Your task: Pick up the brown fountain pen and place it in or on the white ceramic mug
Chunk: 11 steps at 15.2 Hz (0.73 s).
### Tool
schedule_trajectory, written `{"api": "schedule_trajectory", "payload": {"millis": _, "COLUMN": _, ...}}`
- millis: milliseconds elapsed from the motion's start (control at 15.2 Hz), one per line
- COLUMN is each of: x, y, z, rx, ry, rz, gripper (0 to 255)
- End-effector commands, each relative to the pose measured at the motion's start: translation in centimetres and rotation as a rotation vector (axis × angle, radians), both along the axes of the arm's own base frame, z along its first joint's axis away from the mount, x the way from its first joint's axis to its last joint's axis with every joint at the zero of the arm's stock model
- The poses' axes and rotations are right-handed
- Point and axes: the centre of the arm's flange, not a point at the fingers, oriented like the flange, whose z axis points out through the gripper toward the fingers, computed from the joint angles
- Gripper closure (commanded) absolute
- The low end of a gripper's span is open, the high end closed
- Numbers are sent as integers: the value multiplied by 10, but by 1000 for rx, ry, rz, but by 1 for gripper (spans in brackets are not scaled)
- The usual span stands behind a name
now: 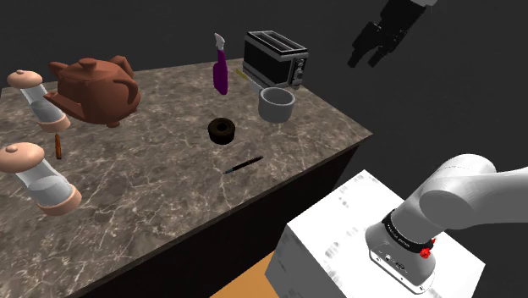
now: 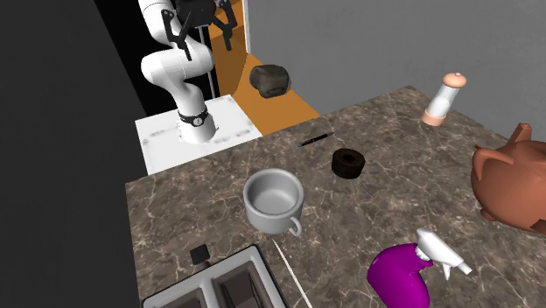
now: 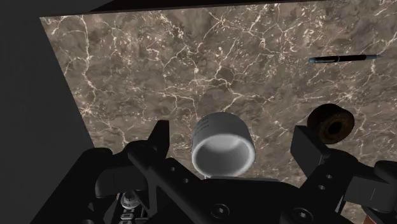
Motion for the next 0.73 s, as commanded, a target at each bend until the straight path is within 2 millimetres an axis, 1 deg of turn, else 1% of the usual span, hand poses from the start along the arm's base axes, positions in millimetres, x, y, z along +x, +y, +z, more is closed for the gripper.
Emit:
{"api": "schedule_trajectory", "payload": {"millis": 0, "x": 0, "y": 0, "z": 0, "rx": 0, "ry": 0, "rz": 0, "gripper": 0}}
{"api": "schedule_trajectory", "payload": {"millis": 330, "x": -10, "y": 53, "z": -43, "rx": 14, "ry": 31, "rz": -228, "gripper": 0}}
{"api": "schedule_trajectory", "payload": {"millis": 660, "x": -10, "y": 107, "z": -85, "rx": 29, "ry": 62, "rz": -455, "gripper": 0}}
